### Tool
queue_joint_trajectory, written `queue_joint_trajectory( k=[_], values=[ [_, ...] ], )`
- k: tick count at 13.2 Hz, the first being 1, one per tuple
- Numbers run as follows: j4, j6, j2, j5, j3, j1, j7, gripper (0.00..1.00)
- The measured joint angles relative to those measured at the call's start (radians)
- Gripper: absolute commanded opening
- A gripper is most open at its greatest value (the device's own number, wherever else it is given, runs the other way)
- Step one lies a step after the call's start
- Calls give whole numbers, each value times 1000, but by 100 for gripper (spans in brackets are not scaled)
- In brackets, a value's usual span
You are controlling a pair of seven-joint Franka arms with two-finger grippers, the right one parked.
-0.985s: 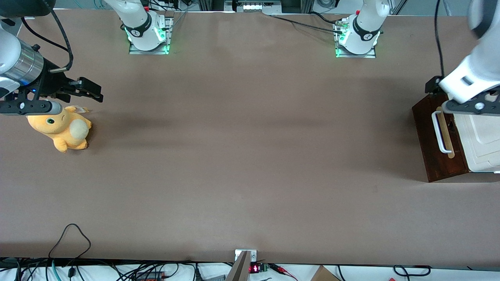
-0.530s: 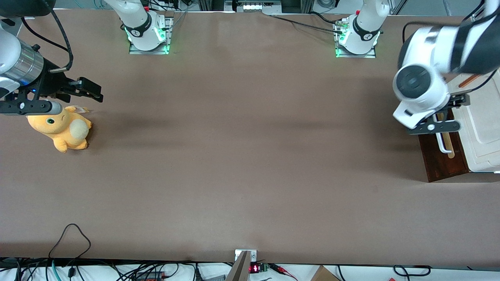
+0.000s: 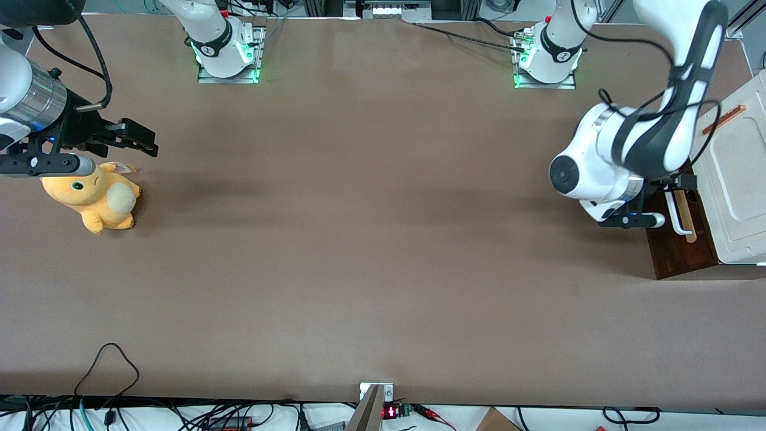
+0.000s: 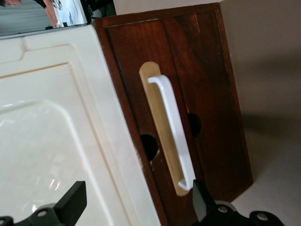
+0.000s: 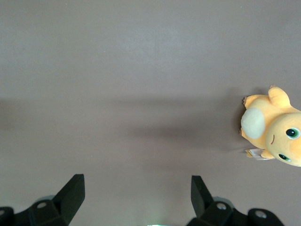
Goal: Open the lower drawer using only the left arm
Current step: 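Lower the open left gripper toward the white drawer handle, then close the left gripper around the white bar handle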
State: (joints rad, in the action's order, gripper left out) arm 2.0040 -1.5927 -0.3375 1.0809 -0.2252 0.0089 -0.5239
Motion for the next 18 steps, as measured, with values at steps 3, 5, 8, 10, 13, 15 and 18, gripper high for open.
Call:
queue_joint_trajectory(
  k=[3,5,8,10,13,15,18],
  values=[
    [0,-5,-66,77,6,9,-31,99],
    [0,-15,-96,130,18,23,-40,98],
    [0,-66,-115,166,46,44,-46,98],
    [0,-79,-115,167,56,46,-46,96],
    [4,-91,-120,167,64,46,-47,93],
    [6,-94,-136,167,66,46,-60,92],
    [12,-94,-148,175,66,45,-87,92]
  ],
)
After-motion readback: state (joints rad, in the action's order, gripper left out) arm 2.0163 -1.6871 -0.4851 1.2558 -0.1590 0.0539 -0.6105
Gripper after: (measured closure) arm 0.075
